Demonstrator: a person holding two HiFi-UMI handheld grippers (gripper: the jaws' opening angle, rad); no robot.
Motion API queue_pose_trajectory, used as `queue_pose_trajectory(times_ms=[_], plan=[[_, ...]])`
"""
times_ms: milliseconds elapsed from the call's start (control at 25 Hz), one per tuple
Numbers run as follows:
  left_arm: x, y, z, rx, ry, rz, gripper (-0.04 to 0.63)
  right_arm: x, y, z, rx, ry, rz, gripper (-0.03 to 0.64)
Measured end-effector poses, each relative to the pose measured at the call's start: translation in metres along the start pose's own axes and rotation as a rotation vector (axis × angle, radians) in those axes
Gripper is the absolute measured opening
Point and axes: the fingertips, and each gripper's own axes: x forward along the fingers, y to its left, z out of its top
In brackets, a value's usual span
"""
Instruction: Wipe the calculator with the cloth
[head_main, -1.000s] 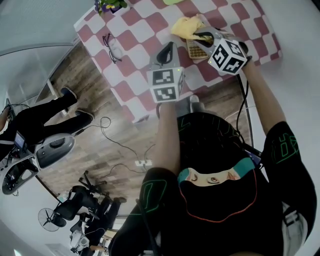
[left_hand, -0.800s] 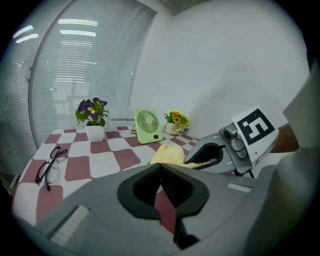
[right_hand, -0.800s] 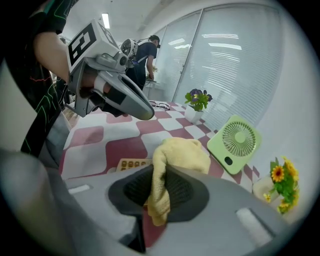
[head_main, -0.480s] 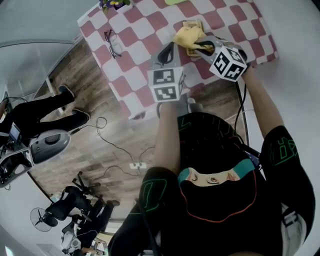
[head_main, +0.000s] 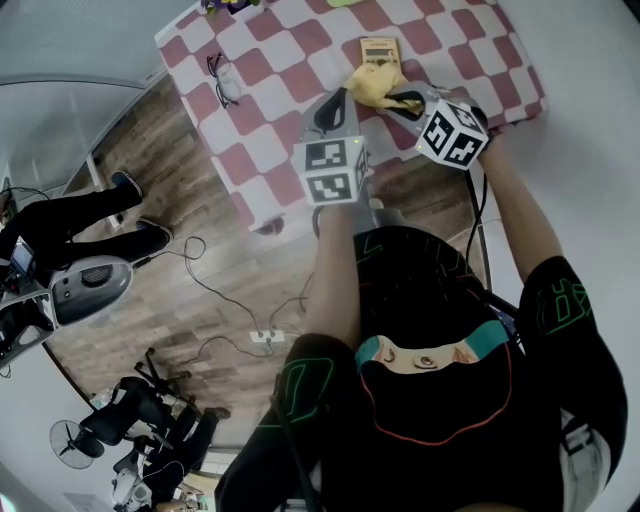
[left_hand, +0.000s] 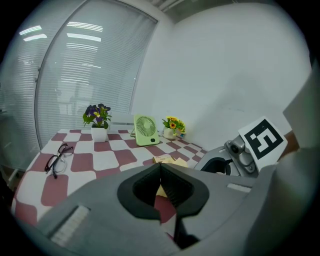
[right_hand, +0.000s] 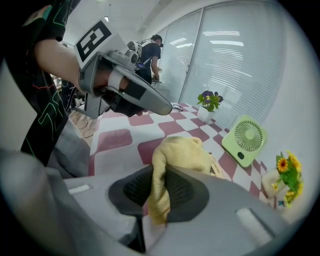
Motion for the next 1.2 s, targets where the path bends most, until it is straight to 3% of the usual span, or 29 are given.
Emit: queue_pose_trajectory(times_ms=[440, 720, 880, 1040, 1200], plan=[[-0.023, -0.002, -0.004, -0.036, -0.046, 0.014, 0.011, -0.017, 0.038, 0.008, 0.047, -0.004, 0.093, 0.066], [-0.042, 0.008, 0.006, -0.033, -0.099, 0.059, 0.009, -0.051, 0.039, 0.033, 0.196, -0.162, 0.044, 0.066], [-0.05, -0.012, 0.02, 0.02, -0.161, 0.067, 0.009, -0.09, 0.023, 0.03, 0.266, -0.292, -0.105, 0.066], [-0.048, -0.034, 0.062, 0.1, -0.241, 0.03, 0.011, -0.141, -0.023, 0.033, 0.366, -0.413, -0.343, 0.066], [-0.049, -0.058, 0.093, 0.153, -0.271, -0.02, 0.009, -0.202, -0.059, 0.016, 0.542, -0.481, -0.592, 0.066]])
